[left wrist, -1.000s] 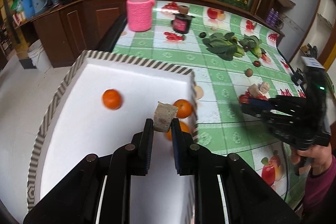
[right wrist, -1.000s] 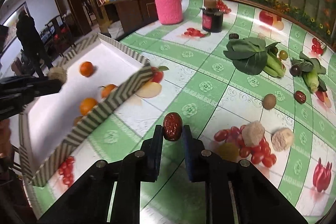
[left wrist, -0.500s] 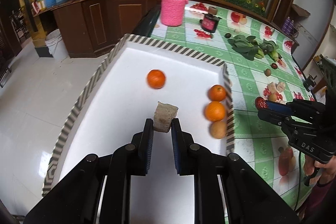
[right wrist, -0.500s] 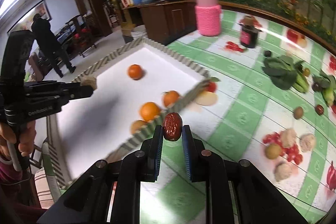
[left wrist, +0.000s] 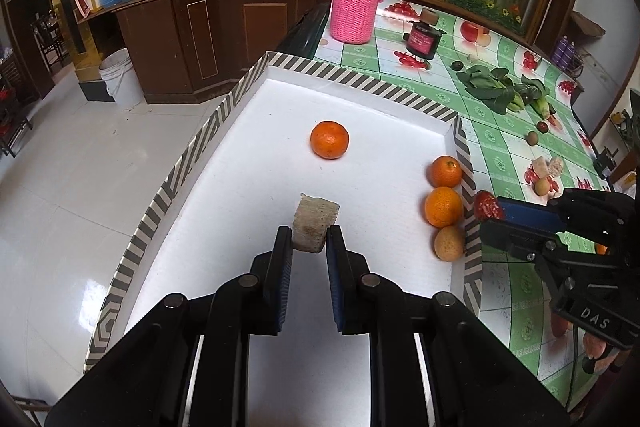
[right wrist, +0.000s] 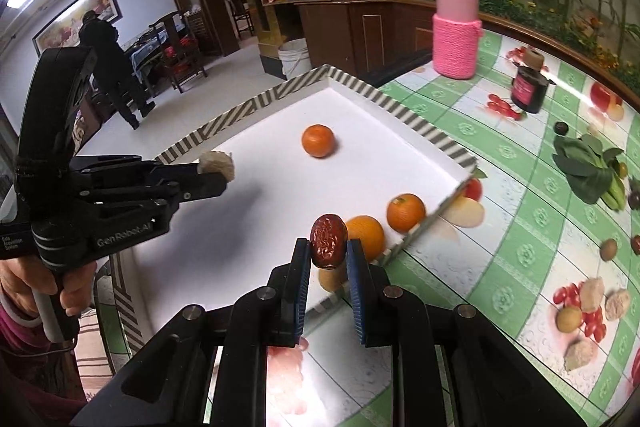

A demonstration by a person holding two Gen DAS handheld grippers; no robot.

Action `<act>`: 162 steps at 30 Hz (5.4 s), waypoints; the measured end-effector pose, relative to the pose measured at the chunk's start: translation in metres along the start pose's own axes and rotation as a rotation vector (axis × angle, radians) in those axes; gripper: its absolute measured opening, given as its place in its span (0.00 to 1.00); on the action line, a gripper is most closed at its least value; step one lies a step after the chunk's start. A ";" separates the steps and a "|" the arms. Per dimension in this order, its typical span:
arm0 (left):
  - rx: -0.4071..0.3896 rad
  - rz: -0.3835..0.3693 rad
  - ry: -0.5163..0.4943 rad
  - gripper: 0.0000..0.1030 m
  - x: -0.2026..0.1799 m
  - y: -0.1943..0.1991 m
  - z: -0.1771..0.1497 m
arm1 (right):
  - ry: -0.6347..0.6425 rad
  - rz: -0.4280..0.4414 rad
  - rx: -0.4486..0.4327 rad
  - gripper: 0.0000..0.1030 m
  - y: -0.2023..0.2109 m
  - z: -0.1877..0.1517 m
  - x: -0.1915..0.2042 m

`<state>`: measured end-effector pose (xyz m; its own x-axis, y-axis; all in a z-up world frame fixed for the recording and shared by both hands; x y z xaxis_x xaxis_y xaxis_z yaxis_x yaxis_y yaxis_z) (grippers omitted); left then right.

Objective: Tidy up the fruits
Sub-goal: 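Carry the beige cube and red date into the white tray and open both grippers, then withdraw both grippers from the tray toward the remaining items, then grasp another beige cube with the right gripper while the left gripper reaches toward a brown fruit, then grasp the brown round fruit with the left gripper, then carry the brown fruit and beige cube into the white tray and open both grippers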

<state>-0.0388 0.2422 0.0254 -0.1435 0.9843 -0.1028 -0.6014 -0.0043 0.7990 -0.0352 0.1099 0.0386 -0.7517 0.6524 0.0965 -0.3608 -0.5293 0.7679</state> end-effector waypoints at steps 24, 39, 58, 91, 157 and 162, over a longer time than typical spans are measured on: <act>0.051 0.023 -0.004 0.14 0.005 -0.034 0.009 | 0.057 0.023 0.111 0.18 -0.071 0.024 0.018; 0.068 0.051 0.044 0.43 0.017 -0.036 0.001 | 0.050 0.016 0.105 0.24 -0.063 0.017 0.013; -0.003 -0.027 -0.048 0.60 -0.054 -0.004 0.001 | -0.123 -0.031 -0.025 0.53 0.039 -0.031 -0.046; 0.094 -0.229 -0.236 0.59 -0.216 -0.036 -0.001 | -0.272 -0.262 0.047 0.55 0.061 -0.107 -0.189; -0.020 -0.118 -0.099 0.22 -0.085 0.028 -0.011 | -0.207 -0.105 -0.090 0.28 0.075 -0.066 -0.088; -0.017 -0.081 -0.056 0.22 -0.052 0.030 -0.016 | -0.166 -0.095 -0.088 0.28 0.071 -0.054 -0.069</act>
<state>-0.0621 0.1882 0.0447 -0.0499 0.9899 -0.1328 -0.6229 0.0731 0.7789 -0.0389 -0.0023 0.0523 -0.6138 0.7778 0.1350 -0.4779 -0.5022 0.7207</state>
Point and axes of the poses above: each gripper's, at about its wrist camera, not at the fingertips, and y roughly against the way its jaws point, x to its left, z to its top, the point moved 4 cm from there along -y, roughly the way its jaws point, and after that the axes turned 3 degrees about -z, right-handed, at the moved point
